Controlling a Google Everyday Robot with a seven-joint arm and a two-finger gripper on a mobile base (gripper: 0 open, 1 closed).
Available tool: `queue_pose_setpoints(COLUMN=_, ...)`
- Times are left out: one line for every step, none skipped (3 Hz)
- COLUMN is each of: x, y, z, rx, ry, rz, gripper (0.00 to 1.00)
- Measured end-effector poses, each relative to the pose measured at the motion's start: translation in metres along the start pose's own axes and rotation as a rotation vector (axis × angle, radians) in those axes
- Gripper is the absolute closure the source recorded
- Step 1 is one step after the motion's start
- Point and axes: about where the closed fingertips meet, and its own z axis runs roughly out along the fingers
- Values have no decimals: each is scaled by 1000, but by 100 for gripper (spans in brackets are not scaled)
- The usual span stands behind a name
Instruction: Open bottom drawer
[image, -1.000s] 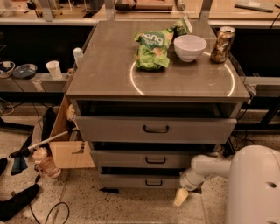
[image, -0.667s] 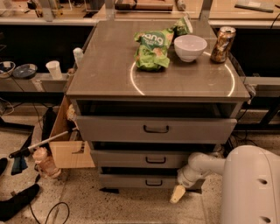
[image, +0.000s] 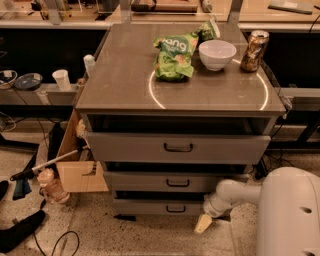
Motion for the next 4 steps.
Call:
queue_pose_setpoints(x=8, y=-2, z=4, rx=92, ry=-31, rz=42, gripper=0)
queue_pose_setpoints(x=14, y=-7, z=8, rx=150, ry=-50, rz=73, gripper=0)
queue_pose_setpoints(x=14, y=-7, z=8, rx=150, ry=-50, rz=73, gripper=0)
queue_pose_setpoints(x=7, y=-6, z=15, rx=144, ry=-60, rz=57, gripper=0)
